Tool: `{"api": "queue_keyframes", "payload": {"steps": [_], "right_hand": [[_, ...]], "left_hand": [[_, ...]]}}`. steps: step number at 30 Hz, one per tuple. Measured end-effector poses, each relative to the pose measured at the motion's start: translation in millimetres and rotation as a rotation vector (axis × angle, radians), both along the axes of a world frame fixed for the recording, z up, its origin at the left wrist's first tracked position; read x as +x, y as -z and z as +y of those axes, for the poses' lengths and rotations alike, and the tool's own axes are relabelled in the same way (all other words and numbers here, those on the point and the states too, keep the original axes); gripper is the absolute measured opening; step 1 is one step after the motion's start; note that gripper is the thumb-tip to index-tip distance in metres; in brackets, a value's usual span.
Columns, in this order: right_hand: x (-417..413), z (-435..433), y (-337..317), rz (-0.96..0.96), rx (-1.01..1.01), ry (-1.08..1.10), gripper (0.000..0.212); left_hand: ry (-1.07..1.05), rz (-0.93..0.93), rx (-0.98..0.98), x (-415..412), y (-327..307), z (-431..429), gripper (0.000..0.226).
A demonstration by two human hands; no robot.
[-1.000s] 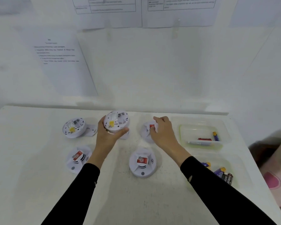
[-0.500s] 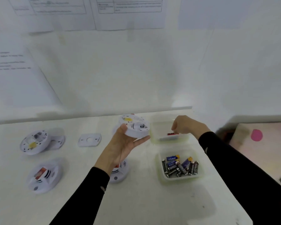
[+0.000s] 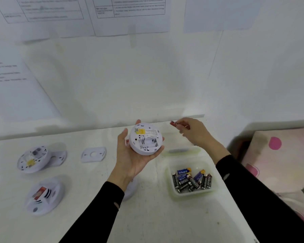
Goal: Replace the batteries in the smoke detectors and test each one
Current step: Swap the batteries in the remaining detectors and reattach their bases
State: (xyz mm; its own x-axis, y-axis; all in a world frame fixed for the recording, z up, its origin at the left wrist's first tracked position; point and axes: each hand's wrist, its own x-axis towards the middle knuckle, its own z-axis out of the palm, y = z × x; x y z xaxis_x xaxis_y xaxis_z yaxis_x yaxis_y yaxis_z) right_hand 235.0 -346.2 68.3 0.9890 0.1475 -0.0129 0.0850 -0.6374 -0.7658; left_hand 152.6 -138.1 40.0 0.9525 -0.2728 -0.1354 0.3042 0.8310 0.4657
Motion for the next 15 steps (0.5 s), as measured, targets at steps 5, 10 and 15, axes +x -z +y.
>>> {"api": "queue_keyframes", "payload": {"steps": [5, 10, 15], "right_hand": [[-57, 26, -14, -0.046, 0.579, 0.028, 0.025], [-86, 40, -10, -0.047, 0.818, 0.17, 0.017], [-92, 48, 2, -0.093, 0.761, 0.173, 0.007]], "left_hand": [[-0.189, 0.054, 0.072, 5, -3, -10, 0.04], [-0.233, 0.021, 0.062, 4, -2, -15, 0.037], [-0.252, 0.001, 0.084, 2, -4, -20, 0.043]]}}
